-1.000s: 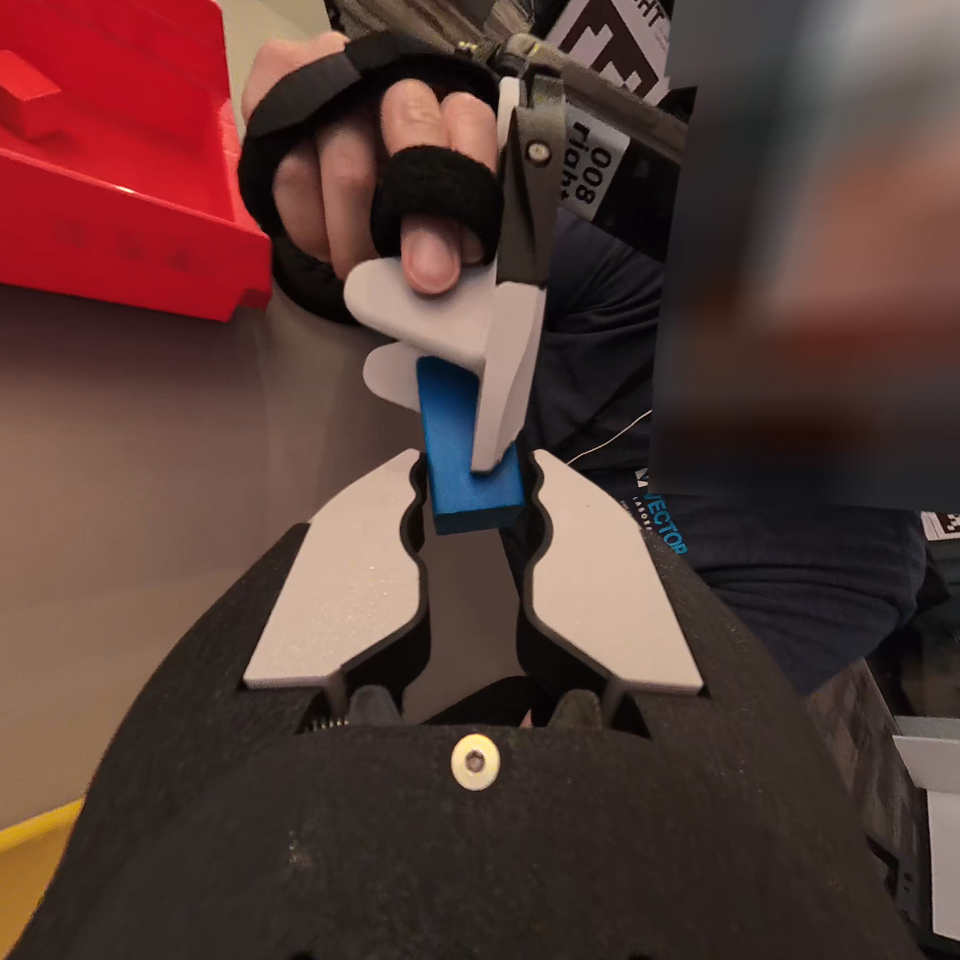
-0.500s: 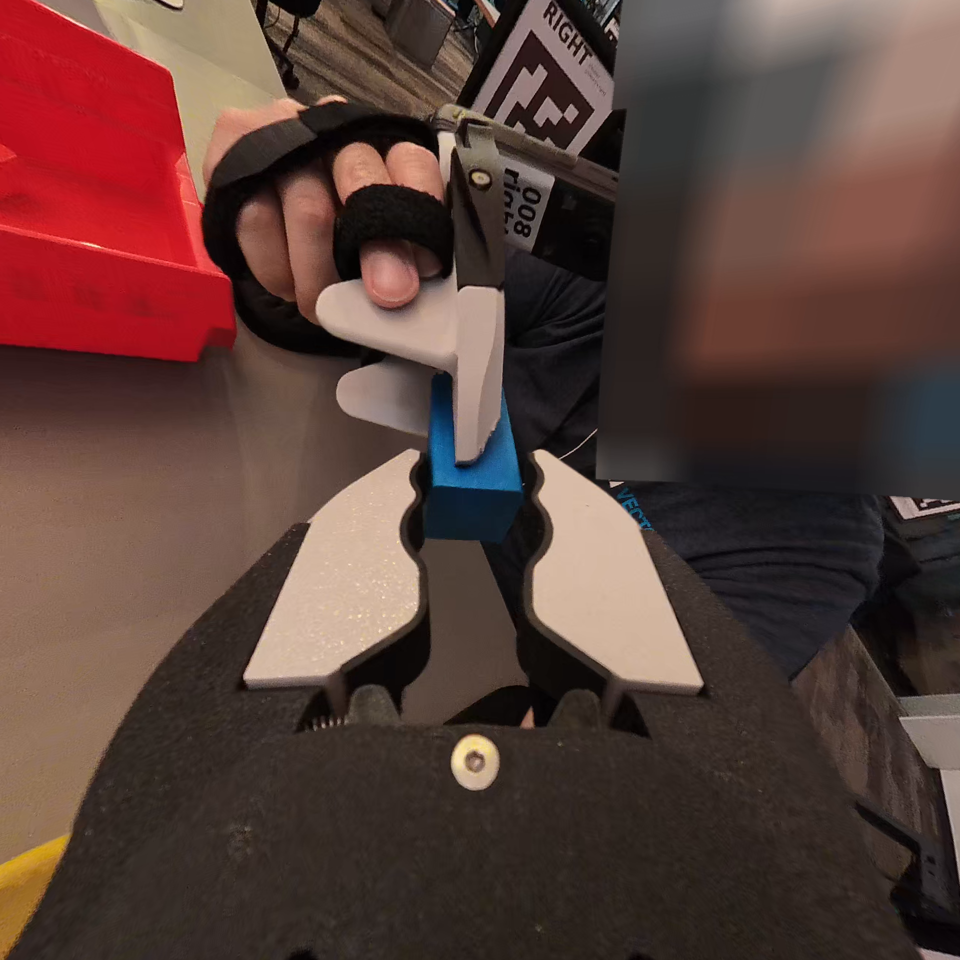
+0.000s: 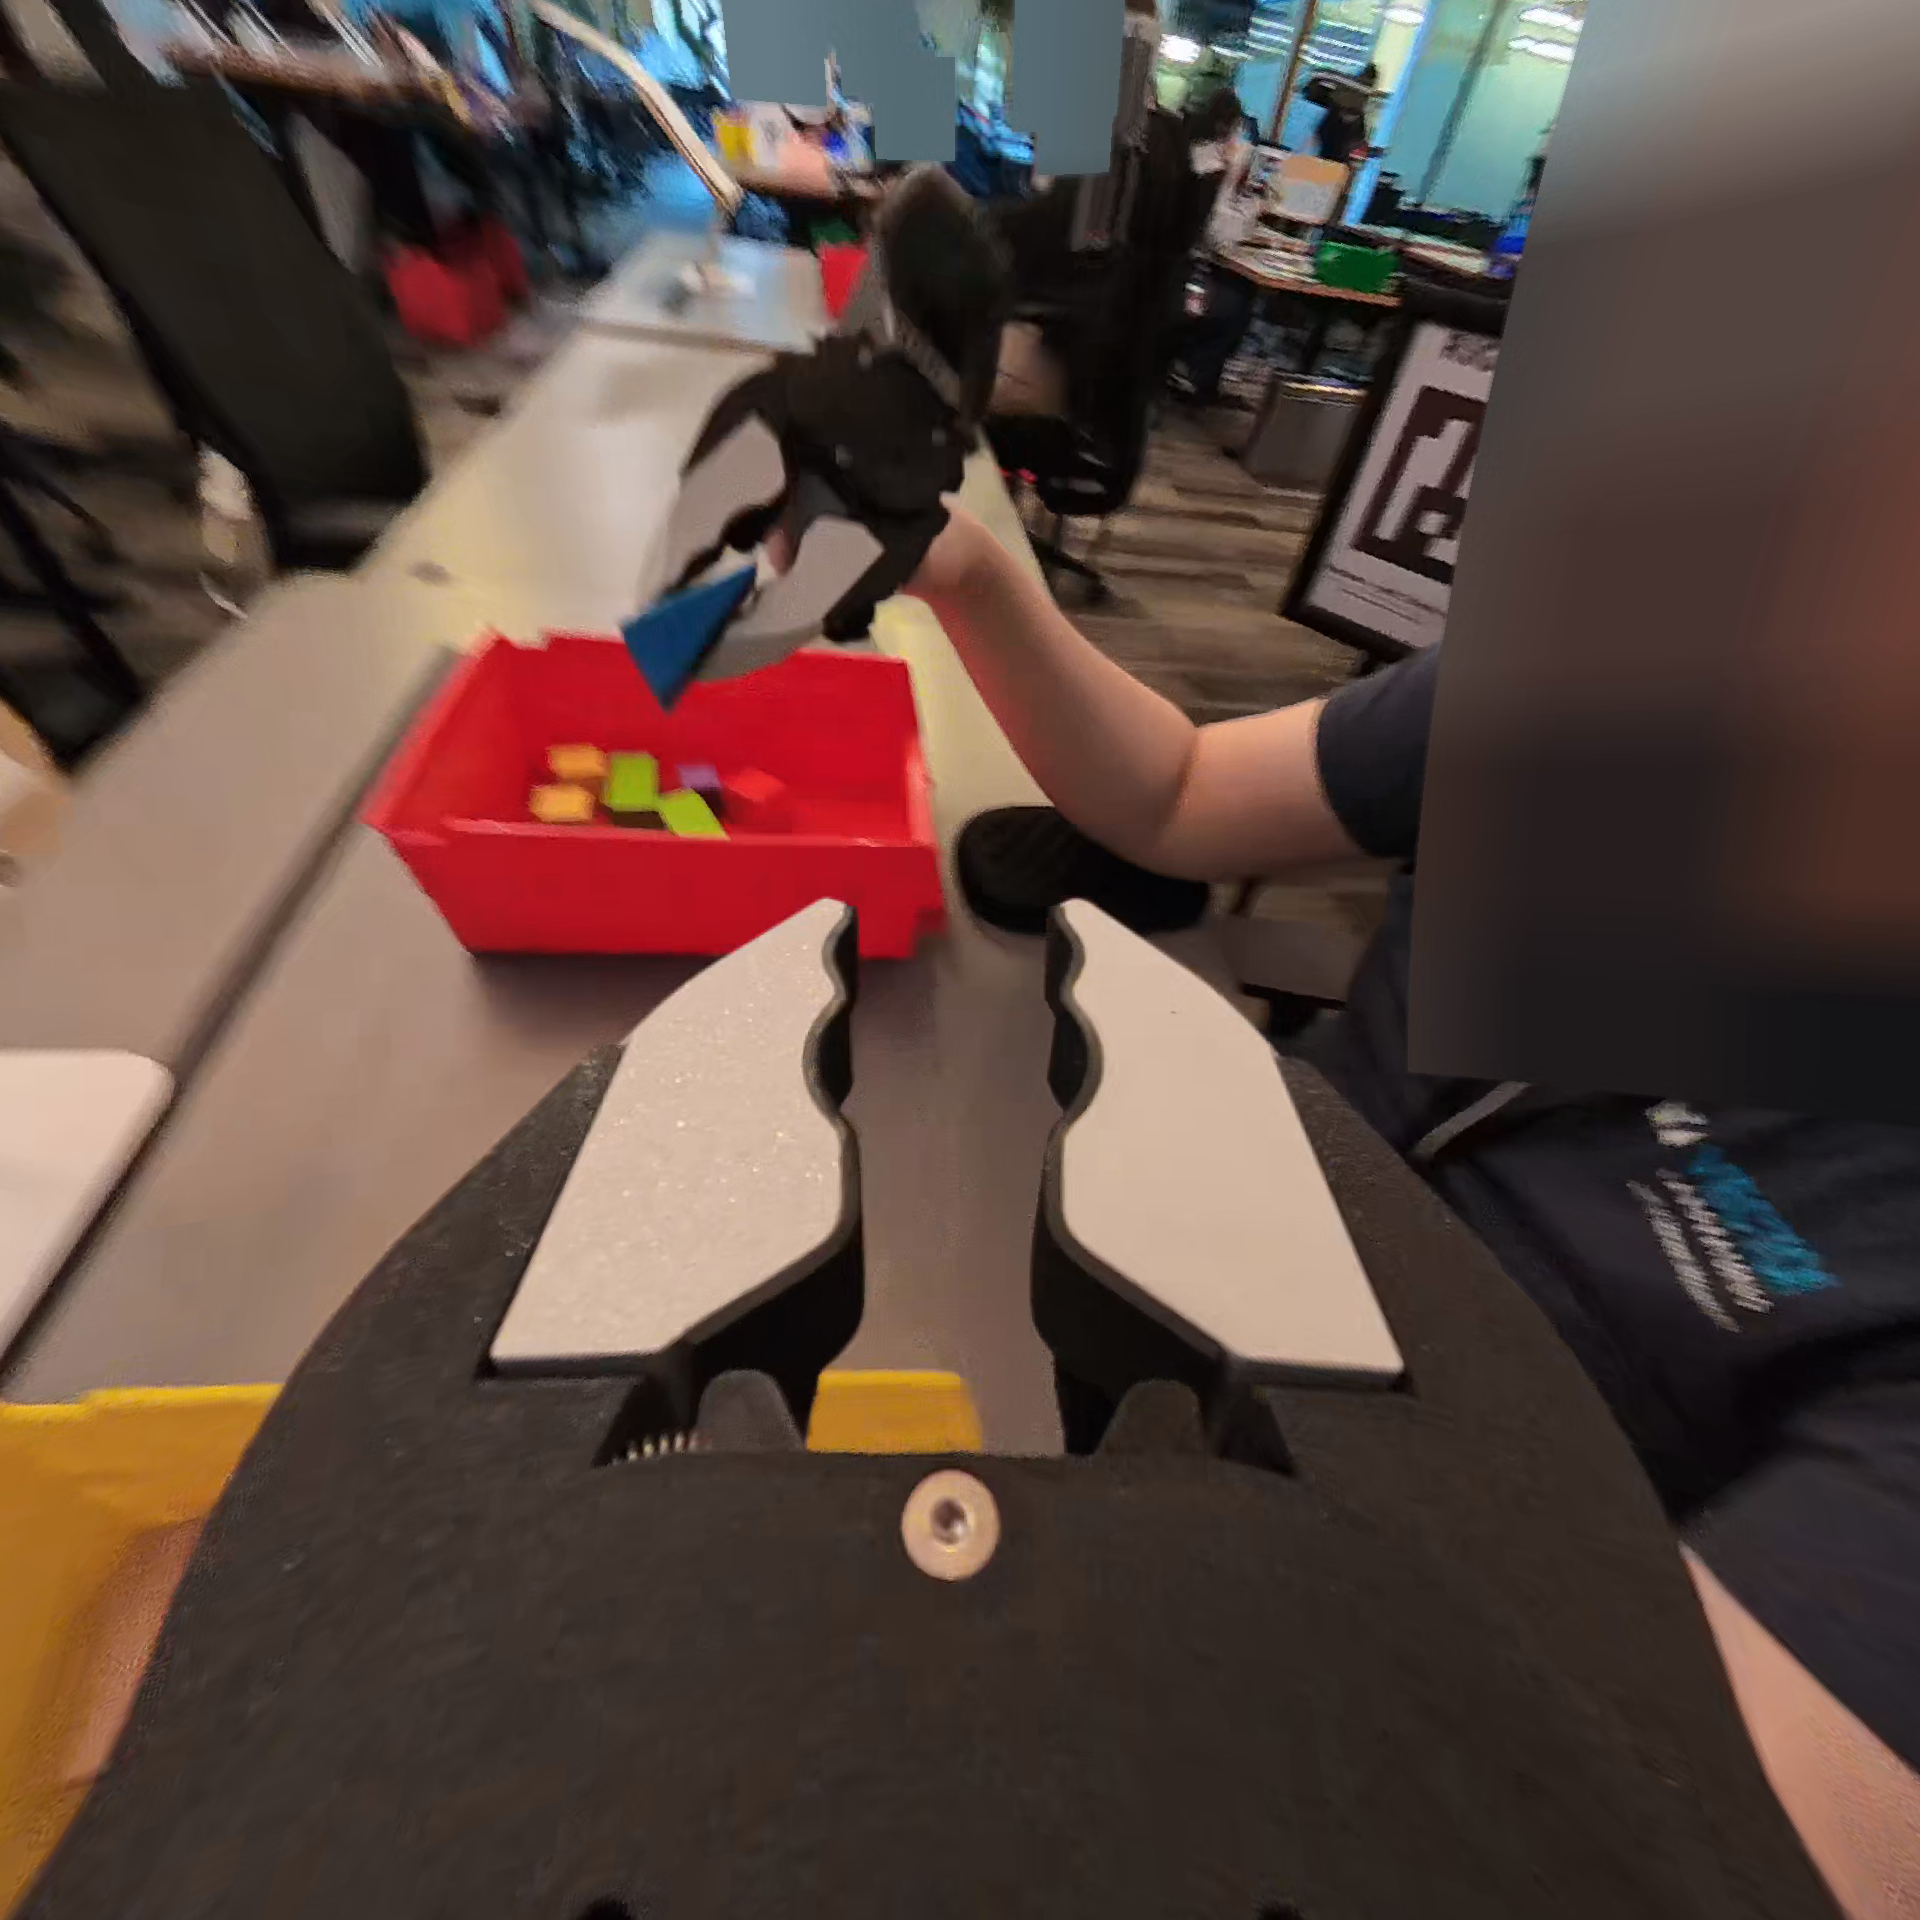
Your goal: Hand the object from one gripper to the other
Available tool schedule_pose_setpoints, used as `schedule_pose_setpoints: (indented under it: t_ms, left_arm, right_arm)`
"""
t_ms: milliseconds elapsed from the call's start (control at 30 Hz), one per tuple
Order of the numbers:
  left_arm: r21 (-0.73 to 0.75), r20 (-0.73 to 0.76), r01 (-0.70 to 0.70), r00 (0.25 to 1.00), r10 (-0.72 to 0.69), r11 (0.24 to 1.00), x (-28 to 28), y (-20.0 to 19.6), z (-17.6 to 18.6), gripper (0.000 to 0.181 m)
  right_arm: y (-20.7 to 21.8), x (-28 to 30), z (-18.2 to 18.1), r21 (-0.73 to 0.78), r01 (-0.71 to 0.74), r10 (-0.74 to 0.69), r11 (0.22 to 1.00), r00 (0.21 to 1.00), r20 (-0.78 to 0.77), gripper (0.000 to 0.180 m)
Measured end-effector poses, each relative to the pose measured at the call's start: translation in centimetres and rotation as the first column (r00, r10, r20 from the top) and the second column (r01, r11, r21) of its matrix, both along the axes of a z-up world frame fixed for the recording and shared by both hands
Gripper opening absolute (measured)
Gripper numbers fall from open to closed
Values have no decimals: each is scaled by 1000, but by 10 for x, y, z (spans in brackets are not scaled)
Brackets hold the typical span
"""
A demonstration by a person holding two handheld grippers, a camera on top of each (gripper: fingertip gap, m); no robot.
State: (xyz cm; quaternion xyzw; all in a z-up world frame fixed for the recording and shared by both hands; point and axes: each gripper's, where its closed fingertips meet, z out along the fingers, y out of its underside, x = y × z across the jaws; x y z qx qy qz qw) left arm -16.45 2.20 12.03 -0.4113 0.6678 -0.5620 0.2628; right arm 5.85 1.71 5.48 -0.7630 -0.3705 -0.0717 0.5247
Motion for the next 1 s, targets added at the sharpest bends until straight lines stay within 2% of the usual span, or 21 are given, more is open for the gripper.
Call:
schedule_pose_setpoints:
  t_ms: [100,200,300,400,500,633,800,1000]
  left_arm:
    - [82,167,-78,984,63,994,2,-2,17,32]
    - [118,333,-157,937,110,981,3,-5,31,31]
    - [109,355,-156,928,108,982,5,-11,34,28]
    - [93,327,-147,939,109,985,9,-13,32,29]
    - [132,303,-176,944,130,975,17,-10,23,29]
    - [174,266,-160,958,110,972,23,-13,13,29]
    - [206,239,-148,966,97,967,28,-18,6,29]
    - [212,227,-143,969,94,967,28,-19,4,28]
  right_arm:
    - [-1,71,-48,-223,200,-208,954,978,-11,24]
    - [-1,99,-99,-409,258,-286,875,958,-6,24]
    - [10,100,-132,-492,228,-290,840,956,-51,24]
    - [17,107,-159,-591,279,-386,757,920,-60,24]
    - [20,101,-176,-654,258,-414,711,905,-94,24]
    - [27,106,-192,-660,317,-442,682,896,-27,24]
    - [32,104,-195,-659,324,-444,679,896,-17,25]
    - [19,112,-198,-695,365,-456,619,888,60,24]
